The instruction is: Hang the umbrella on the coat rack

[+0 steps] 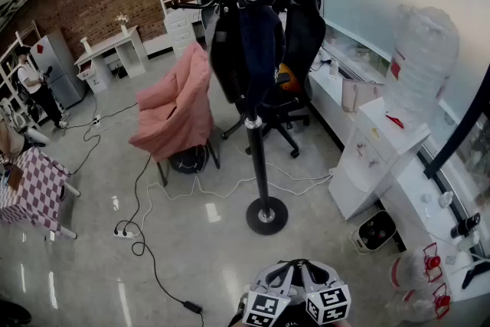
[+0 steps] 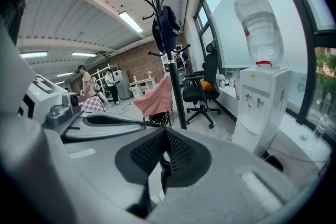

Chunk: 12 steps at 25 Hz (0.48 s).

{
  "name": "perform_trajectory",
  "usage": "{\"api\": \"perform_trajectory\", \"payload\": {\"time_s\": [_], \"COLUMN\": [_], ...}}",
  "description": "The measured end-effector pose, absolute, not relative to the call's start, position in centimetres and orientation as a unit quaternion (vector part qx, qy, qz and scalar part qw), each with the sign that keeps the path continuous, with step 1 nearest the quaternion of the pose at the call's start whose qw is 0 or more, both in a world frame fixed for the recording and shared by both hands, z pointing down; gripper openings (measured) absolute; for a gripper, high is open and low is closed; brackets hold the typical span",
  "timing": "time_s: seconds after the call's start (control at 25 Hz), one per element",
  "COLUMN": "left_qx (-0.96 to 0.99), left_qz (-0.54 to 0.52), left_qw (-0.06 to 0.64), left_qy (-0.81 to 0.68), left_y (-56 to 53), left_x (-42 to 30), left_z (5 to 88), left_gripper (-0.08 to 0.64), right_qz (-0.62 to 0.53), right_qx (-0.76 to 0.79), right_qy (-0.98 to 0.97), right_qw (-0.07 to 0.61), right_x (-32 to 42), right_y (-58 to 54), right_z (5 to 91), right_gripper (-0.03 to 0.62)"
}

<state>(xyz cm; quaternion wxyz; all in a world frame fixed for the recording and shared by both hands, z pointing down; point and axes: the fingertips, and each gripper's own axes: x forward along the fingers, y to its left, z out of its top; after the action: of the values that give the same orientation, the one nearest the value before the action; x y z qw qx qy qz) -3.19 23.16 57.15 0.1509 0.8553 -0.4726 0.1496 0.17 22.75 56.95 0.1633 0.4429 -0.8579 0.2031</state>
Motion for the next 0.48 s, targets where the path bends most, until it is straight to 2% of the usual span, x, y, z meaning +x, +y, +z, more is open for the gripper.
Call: {"api": "perform_trajectory", "payload": {"time_s": [0.48], "left_qx": [0.843], "left_qz": [0.134], "left_qw": [0.167], "left_qy": [-0.494], "left_y": [22.43], "left_x": [-4.32], "left_z": [57.28], "left_gripper": [0.009], "right_qz": [0.174], "right_qx": [0.424], "right_qy": [-0.87], "right_qw": [0.179], "right_x": [-0.9], "right_y": [22.7], "right_z": [57.02], "right_gripper": [0.005]}}
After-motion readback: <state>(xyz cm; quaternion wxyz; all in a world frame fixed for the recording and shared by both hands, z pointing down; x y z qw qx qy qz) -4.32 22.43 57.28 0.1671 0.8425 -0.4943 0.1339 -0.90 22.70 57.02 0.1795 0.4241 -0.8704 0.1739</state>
